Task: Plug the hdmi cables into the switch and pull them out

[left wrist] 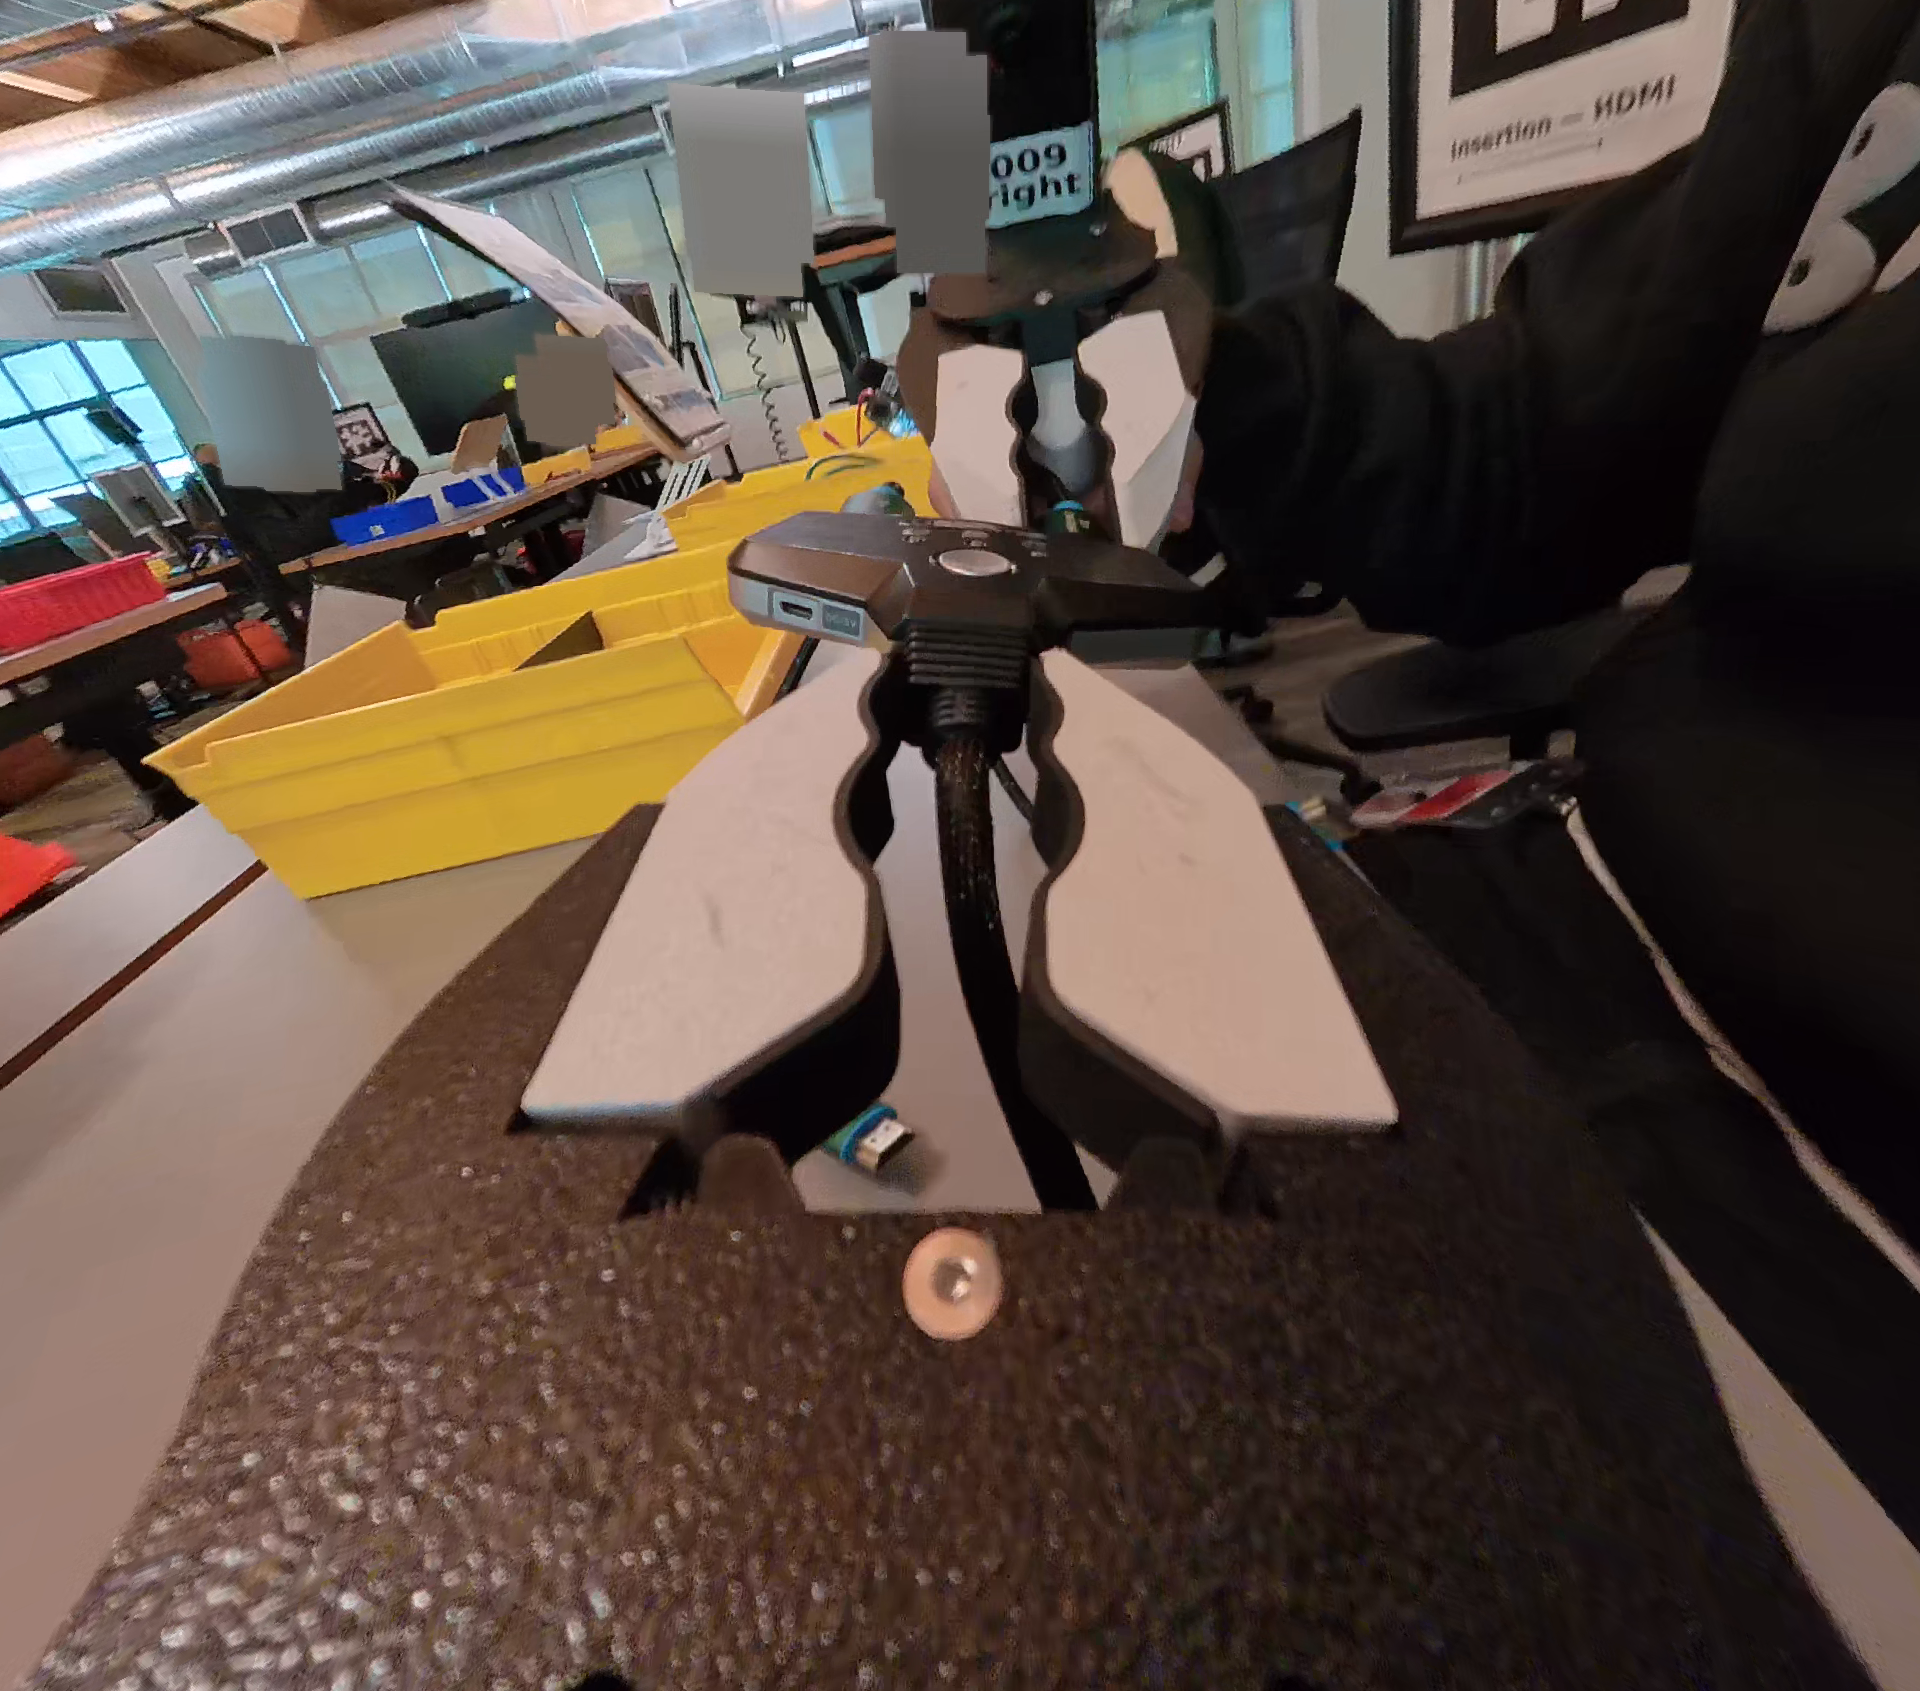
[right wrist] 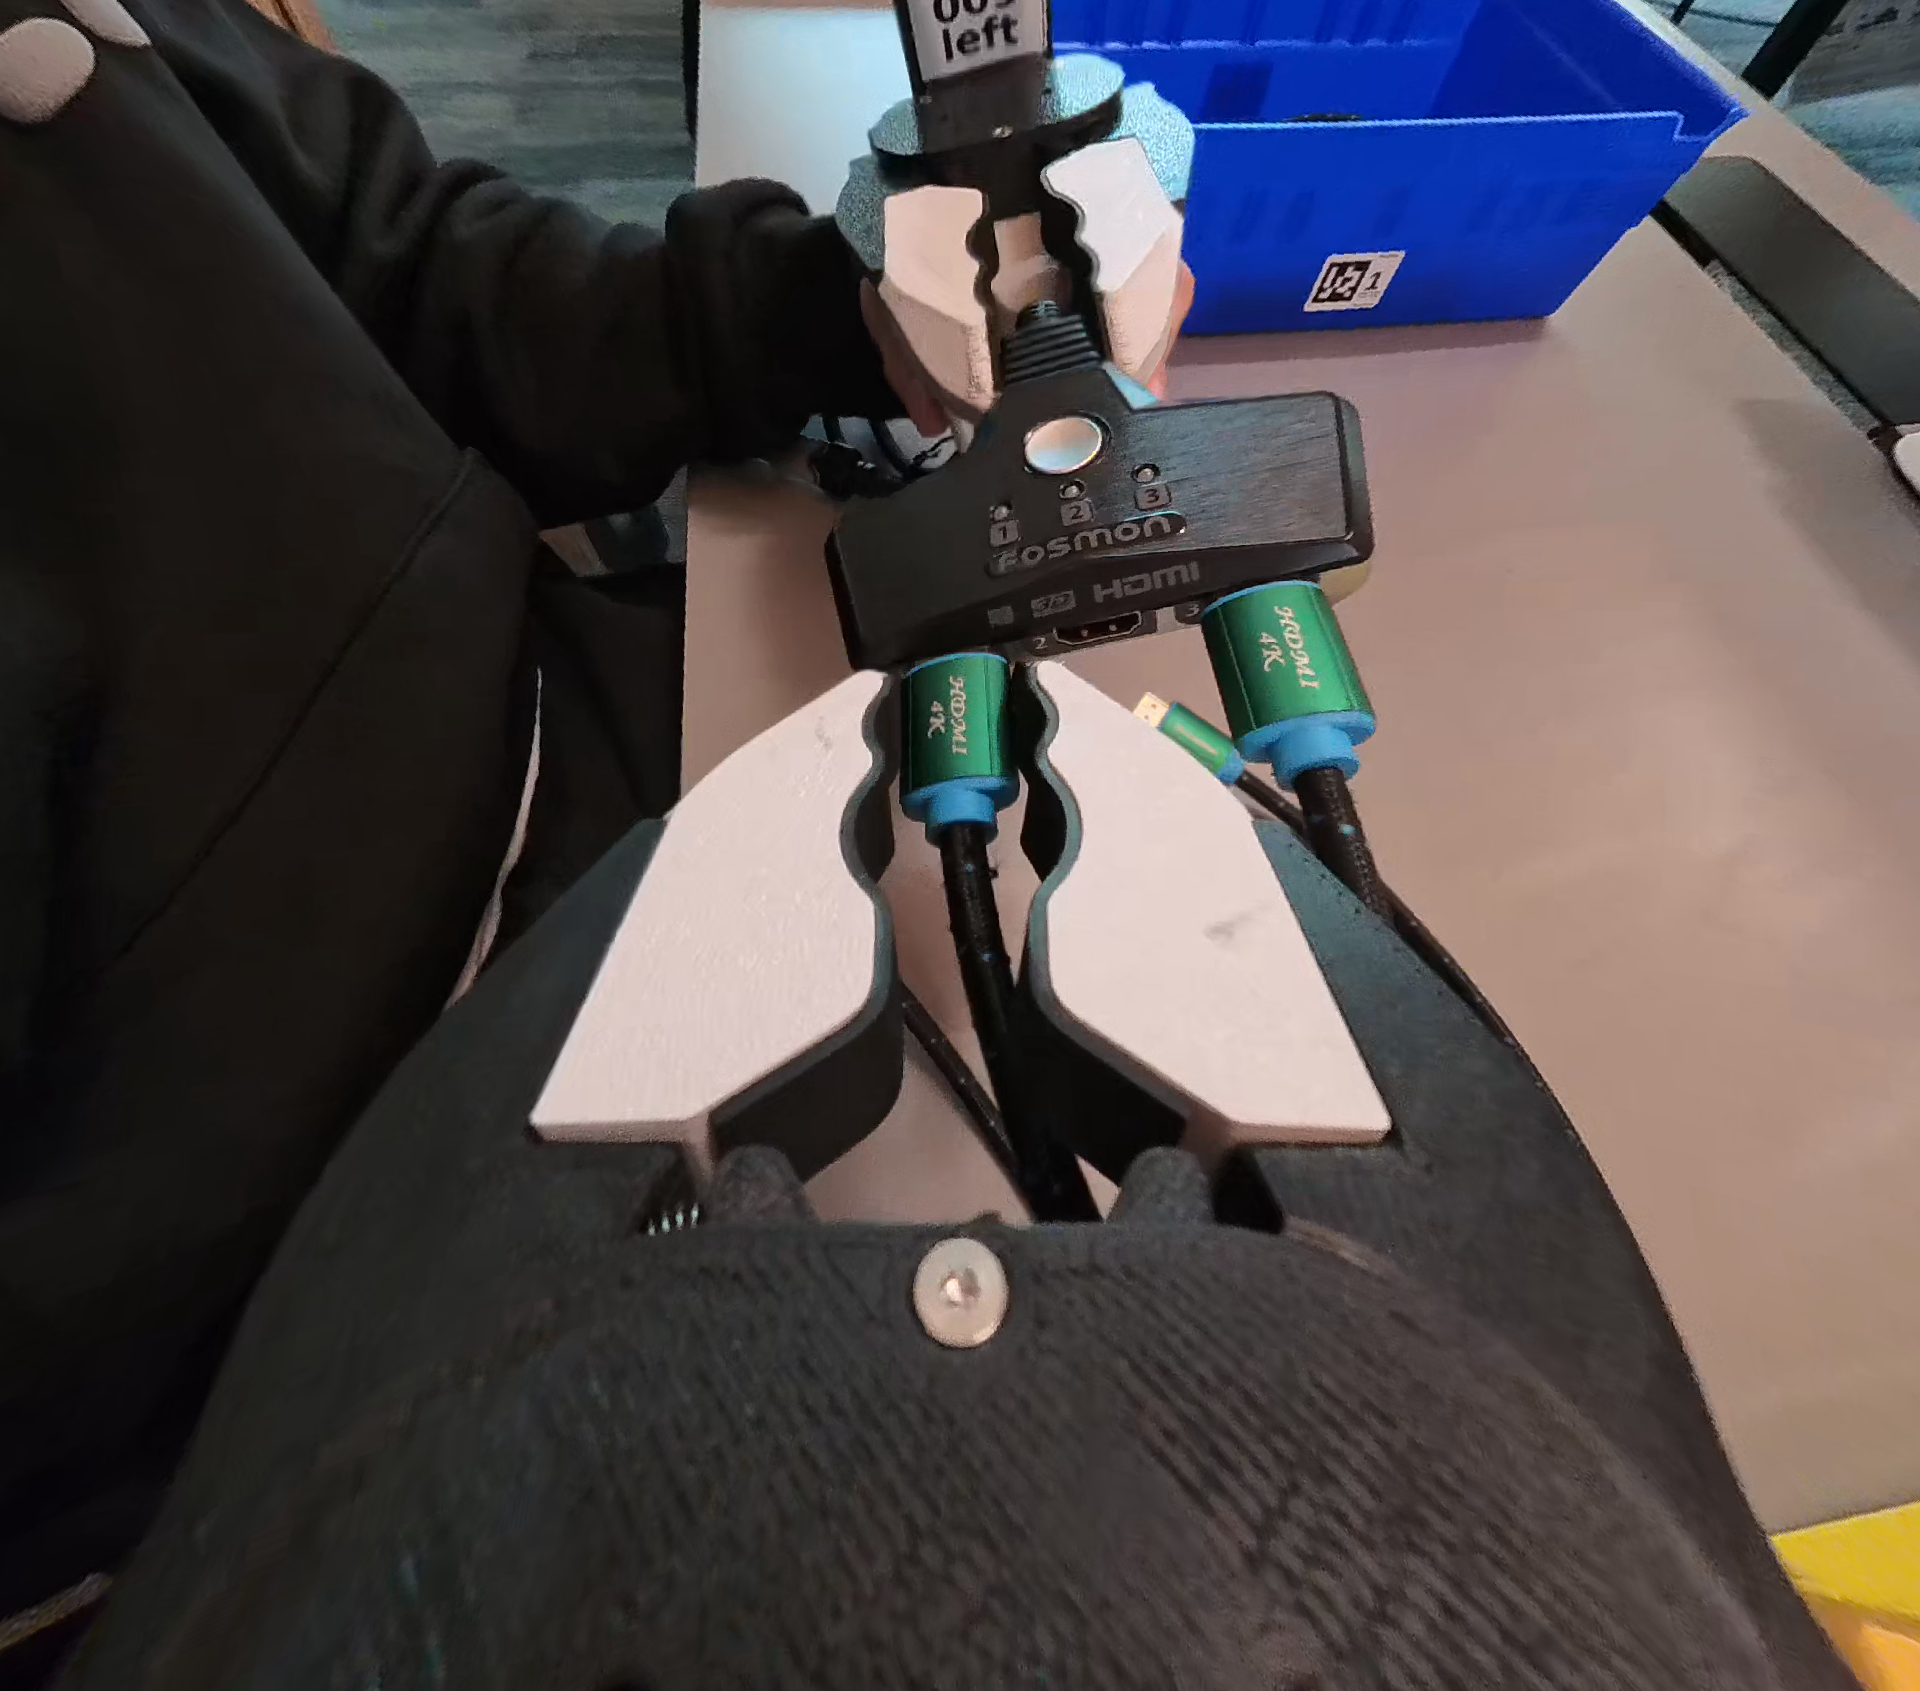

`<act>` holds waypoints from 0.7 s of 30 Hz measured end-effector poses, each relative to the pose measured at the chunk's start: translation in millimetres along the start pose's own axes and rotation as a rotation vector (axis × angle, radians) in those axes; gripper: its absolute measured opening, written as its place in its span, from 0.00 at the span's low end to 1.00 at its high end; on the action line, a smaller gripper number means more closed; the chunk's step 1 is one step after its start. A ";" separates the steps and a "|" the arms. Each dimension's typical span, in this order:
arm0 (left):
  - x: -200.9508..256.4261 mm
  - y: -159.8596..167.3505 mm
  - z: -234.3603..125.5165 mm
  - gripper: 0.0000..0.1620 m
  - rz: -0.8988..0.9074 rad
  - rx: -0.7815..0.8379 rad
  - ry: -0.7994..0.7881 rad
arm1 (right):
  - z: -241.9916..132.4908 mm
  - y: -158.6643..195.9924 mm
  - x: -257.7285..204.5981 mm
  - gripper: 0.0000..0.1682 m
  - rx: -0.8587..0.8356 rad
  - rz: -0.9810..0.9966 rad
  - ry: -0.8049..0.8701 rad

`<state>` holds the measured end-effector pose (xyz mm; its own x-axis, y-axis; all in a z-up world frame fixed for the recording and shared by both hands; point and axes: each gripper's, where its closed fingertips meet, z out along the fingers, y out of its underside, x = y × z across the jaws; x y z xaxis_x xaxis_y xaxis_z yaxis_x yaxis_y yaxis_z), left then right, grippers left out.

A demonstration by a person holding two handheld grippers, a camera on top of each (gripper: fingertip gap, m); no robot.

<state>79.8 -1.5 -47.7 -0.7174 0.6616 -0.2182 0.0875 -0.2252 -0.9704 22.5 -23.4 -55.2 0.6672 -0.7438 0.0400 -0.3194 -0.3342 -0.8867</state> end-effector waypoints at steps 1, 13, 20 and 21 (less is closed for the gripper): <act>-0.9 0.9 0.3 0.14 -0.003 -0.018 -0.008 | -0.2 0.5 1.7 0.12 -0.002 -0.002 0.007; -6.0 -3.5 -11.4 0.14 -0.091 0.044 0.001 | 5.7 -7.9 6.9 0.13 -0.024 -0.082 0.056; 1.9 -3.9 -3.7 0.14 -0.039 -0.018 0.014 | -7.0 -3.8 1.0 0.14 -0.185 -0.081 0.053; 2.8 -3.8 -2.5 0.14 -0.032 -0.025 0.015 | -8.3 -2.1 0.6 0.14 -0.214 -0.093 0.061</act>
<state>79.2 3.0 -44.9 -0.7097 0.6789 -0.1883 0.0819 -0.1860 -0.9791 17.9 -28.0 -49.5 0.6606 -0.7354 0.1509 -0.3980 -0.5135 -0.7602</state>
